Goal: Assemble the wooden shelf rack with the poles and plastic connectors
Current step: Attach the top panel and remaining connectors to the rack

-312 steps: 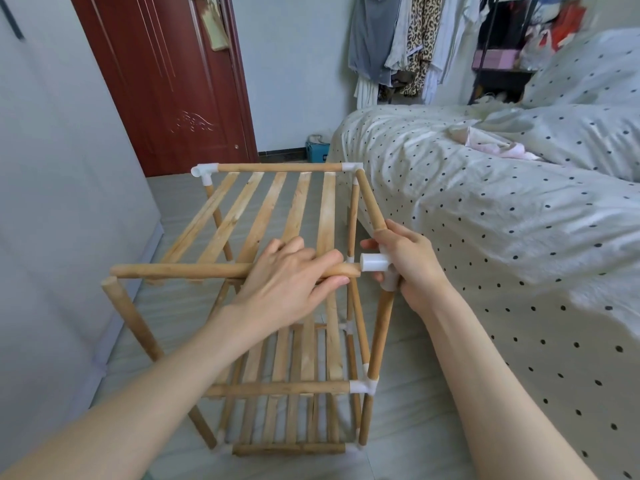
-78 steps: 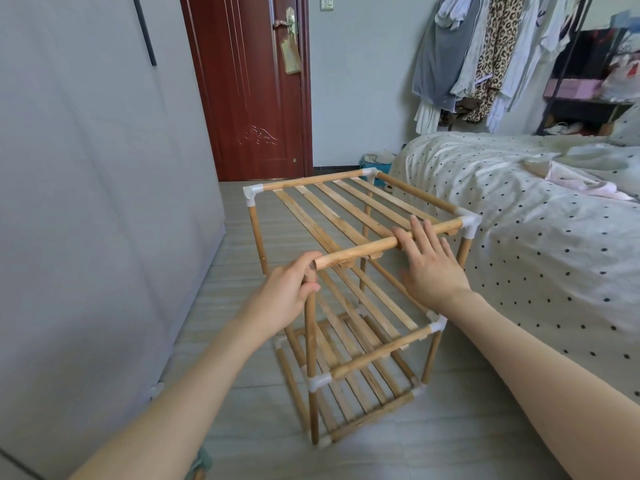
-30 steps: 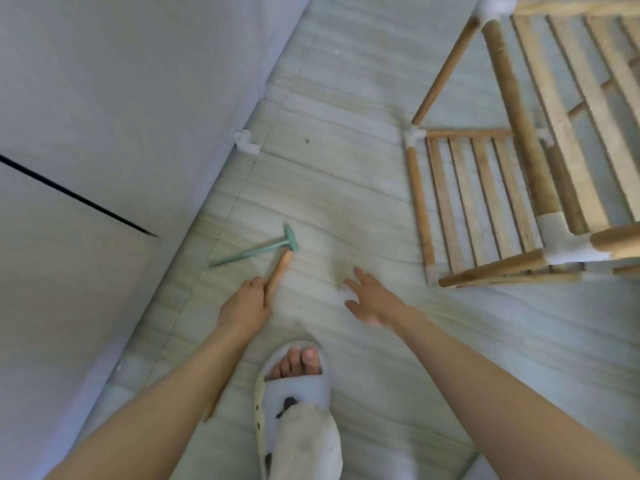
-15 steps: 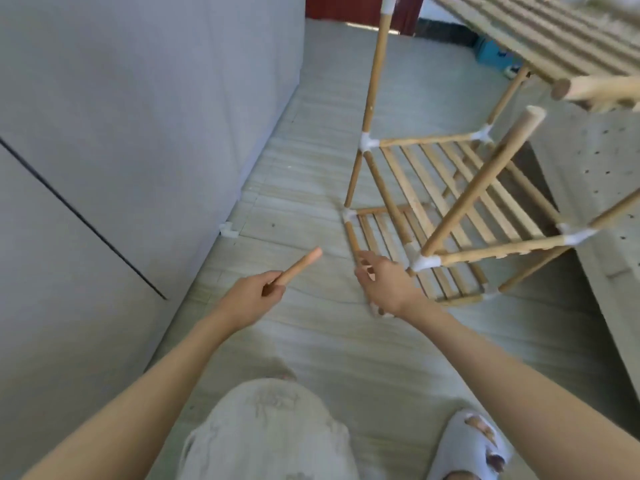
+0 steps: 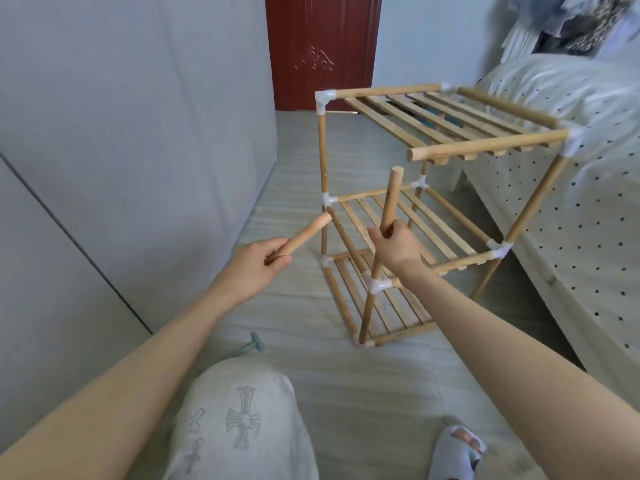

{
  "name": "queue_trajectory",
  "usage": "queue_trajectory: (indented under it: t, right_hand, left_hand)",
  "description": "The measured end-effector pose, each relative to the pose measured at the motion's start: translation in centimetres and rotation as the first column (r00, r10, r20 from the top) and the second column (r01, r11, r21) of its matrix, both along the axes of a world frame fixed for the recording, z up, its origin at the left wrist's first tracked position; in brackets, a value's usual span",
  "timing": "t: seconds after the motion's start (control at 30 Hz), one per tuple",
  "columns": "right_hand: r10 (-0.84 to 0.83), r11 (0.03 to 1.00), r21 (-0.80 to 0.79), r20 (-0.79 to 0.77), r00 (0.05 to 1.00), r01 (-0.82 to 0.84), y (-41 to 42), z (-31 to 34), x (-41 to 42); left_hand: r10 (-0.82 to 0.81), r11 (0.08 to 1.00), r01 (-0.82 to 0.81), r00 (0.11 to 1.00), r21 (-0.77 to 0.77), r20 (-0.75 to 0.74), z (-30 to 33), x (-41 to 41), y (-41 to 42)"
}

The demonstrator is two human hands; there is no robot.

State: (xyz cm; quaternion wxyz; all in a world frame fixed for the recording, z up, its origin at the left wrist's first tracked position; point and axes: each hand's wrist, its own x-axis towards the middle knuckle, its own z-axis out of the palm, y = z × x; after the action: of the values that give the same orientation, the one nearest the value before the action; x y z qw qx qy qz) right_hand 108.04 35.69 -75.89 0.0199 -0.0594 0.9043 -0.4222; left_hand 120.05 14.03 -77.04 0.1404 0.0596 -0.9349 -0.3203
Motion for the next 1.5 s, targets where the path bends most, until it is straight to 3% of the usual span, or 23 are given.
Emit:
queue_trajectory:
  t: [0.07,0.23,0.43,0.5,0.6,0.77,0.83,0.9,0.97,1.03,1.13,1.23,1.33,1.43,1.5]
  right_hand:
    - [-0.045,0.999,-0.025,0.054,0.998,0.046,-0.3,0.6,-0.2]
    - [0.066,0.995,0.074,0.013,0.998,-0.066,2.3,1.2,0.2]
    - [-0.003,0.969,0.248,0.019,1.0,-0.002,9.0,1.1,1.5]
    - [-0.052,0.962,0.27,0.05,0.997,0.037,11.3,1.5,1.7]
    - [-0.129,0.926,0.366,0.076,0.989,0.093,13.9,2.7,1.9]
    - [-0.19,0.884,0.463,0.223,0.956,0.067,15.4,4.6,2.1]
    - [-0.116,0.926,0.377,0.242,0.963,0.017,14.8,5.5,2.2]
    - [0.052,0.981,0.172,0.228,0.972,-0.093,13.3,6.4,2.3]
    - [0.242,0.97,-0.035,0.177,0.954,-0.24,11.2,7.4,2.9]
    - [0.372,0.926,-0.106,0.096,0.923,-0.363,9.1,8.2,3.2]
    - [0.432,0.895,-0.129,0.02,0.901,-0.427,6.4,8.3,3.1]
    - [0.397,0.904,-0.145,-0.062,0.916,-0.402,4.6,7.8,2.2]
    - [0.283,0.823,-0.499,-0.055,0.957,-0.272,3.6,8.4,0.9]
    - [0.195,0.608,-0.792,0.082,0.977,-0.054,2.7,8.5,-0.1]
    - [0.242,0.522,-0.853,0.18,0.953,0.028,2.1,8.1,-0.3]
  left_hand:
    - [-0.009,1.0,0.008,1.0,-0.018,-0.026,2.0,-0.7,0.8]
    - [-0.013,1.0,0.011,0.994,-0.014,-0.107,5.8,-1.9,3.6]
    - [0.006,0.978,0.018,0.994,0.21,-0.112,7.8,-3.4,8.0]
    - [0.051,0.938,-0.002,0.99,0.346,-0.134,8.2,-4.1,9.5]
    - [0.078,0.81,0.007,0.99,0.586,-0.12,8.7,-5.0,11.6]
    - [-0.038,0.638,0.087,0.996,0.765,-0.081,8.6,-5.1,13.5]
    - [-0.055,0.599,0.098,0.995,0.795,-0.081,9.1,-5.3,13.6]
    - [-0.053,0.568,0.103,0.995,0.816,-0.089,9.6,-5.5,13.5]
    - [-0.052,0.533,0.122,0.992,0.837,-0.111,10.0,-5.8,13.4]
    - [-0.034,0.505,0.136,0.99,0.852,-0.138,10.3,-6.0,13.1]
    - [0.02,0.514,0.135,0.985,0.847,-0.17,10.6,-6.5,12.3]
    - [0.231,0.651,0.007,0.951,0.759,-0.207,10.3,-8.0,10.2]
    - [0.494,0.646,-0.184,0.84,0.741,-0.222,10.1,-10.6,6.8]
    - [0.469,0.645,-0.235,0.873,0.728,-0.133,10.2,-14.0,3.4]
    - [0.33,0.649,-0.203,0.943,0.733,-0.031,10.3,-16.1,1.9]
